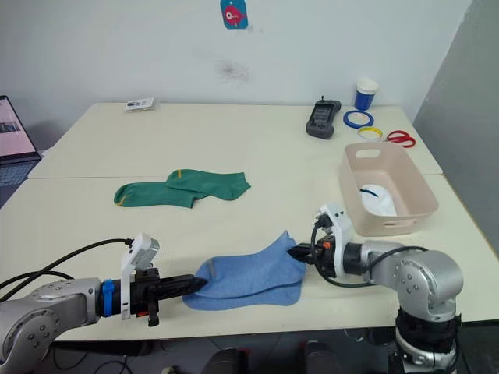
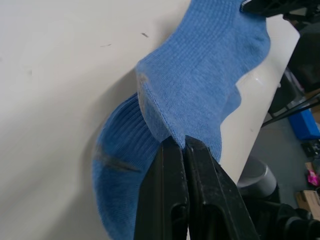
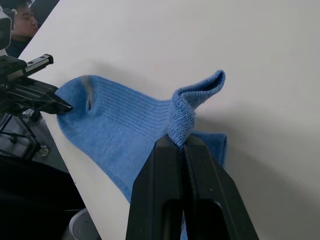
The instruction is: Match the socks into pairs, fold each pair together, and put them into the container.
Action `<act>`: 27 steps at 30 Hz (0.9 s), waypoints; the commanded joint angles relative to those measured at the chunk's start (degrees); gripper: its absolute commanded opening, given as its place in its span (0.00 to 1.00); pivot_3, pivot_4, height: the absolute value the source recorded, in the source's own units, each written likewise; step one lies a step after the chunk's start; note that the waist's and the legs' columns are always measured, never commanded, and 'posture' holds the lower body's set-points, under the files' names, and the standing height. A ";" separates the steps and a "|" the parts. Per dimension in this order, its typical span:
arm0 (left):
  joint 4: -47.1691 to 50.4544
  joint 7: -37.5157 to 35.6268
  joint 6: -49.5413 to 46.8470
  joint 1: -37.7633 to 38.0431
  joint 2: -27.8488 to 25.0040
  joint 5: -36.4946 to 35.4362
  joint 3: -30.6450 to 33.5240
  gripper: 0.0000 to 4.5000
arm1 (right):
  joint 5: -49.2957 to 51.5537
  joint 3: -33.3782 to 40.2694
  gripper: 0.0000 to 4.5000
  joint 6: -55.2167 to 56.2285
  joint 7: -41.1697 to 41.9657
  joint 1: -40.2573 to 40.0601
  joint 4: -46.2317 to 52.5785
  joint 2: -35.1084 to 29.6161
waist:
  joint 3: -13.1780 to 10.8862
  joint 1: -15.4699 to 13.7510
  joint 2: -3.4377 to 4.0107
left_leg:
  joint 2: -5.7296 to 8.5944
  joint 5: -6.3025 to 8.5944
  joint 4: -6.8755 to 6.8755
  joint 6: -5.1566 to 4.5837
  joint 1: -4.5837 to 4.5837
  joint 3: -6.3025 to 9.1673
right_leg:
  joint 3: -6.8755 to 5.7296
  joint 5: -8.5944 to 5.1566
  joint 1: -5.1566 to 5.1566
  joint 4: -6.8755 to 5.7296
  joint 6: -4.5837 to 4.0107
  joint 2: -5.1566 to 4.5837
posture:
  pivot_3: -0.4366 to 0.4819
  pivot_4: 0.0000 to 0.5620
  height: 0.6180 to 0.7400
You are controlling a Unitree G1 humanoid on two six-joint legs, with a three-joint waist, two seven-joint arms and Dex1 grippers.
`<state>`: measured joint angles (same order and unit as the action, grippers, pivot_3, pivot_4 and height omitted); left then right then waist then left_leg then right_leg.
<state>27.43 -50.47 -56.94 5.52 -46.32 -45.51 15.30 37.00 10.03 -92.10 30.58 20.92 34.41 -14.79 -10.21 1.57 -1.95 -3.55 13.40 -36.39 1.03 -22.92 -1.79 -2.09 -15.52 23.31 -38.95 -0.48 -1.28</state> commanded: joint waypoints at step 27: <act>-3.29 -2.35 7.38 2.39 -3.43 6.38 -4.47 0.00 | 3.56 -2.63 0.01 -0.19 -8.00 -6.23 3.48 0.87 | 0.00 0.00 0.00 | -0.03 0.00 0.33 0.00 -0.02 0.00 | -0.02 -0.10 0.17 0.08 -0.14 0.05 | 0.48 0.27 1.00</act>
<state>23.90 -53.02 -50.53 8.29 -49.86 -39.30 11.04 39.63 7.58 -92.10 22.90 14.38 35.92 -14.23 -10.22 1.57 -1.94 -3.58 13.40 -36.06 1.02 -22.94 -1.80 -2.11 -15.61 23.48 -38.86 -0.62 -1.24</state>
